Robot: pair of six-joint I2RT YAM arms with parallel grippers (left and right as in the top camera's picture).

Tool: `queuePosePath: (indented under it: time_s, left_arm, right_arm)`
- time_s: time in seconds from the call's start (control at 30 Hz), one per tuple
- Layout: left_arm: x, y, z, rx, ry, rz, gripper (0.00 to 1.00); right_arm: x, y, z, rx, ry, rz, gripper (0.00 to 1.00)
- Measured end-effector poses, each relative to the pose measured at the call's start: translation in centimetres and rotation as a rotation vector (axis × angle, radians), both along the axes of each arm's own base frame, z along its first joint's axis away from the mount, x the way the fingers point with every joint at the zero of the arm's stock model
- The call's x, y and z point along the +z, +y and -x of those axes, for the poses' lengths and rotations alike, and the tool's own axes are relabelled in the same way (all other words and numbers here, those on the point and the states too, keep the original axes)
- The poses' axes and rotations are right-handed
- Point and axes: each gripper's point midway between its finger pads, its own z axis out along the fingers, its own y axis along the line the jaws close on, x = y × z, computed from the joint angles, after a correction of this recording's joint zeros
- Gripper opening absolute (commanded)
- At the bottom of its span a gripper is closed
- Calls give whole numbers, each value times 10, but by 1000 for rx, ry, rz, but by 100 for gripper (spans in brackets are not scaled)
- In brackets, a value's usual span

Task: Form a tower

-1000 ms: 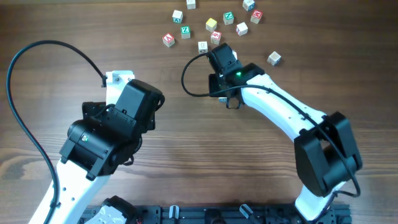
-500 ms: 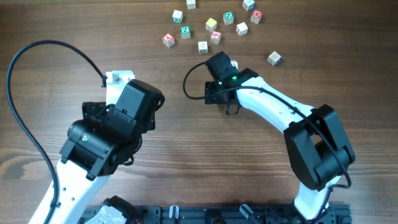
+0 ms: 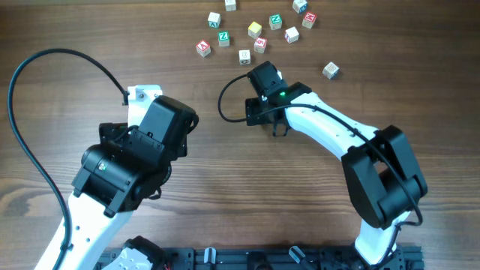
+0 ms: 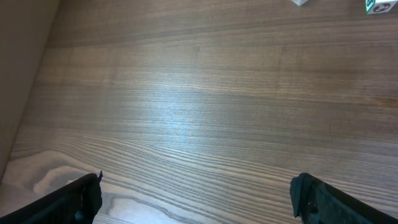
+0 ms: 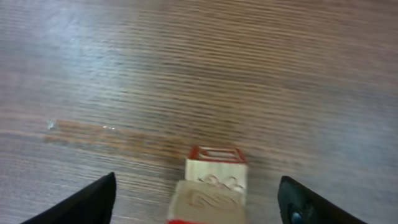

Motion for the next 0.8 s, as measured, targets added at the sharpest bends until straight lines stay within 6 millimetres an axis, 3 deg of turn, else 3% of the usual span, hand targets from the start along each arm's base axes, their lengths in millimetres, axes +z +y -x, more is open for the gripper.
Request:
queuePosePath:
  time_s: [0.17,0.7,0.73,0.77,0.8]
  left_arm:
    - [0,0,0,0,0,0,100]
    - [0,0,0,0,1,0,100]
    - [0,0,0,0,0,0,100]
    - [0,0,0,0,0,0,100]
    - [0,0,0,0,1,0,100]
  right_arm:
    - [-6,4,0,40,7,-2,60]
    - [-11,4,1,45,18,1,24]
    - [-11,4,1,35,19,-1,25]
    - [-11,4,1,28,19,-2,43]
    - [-11,3,1,18,20,-5,75]
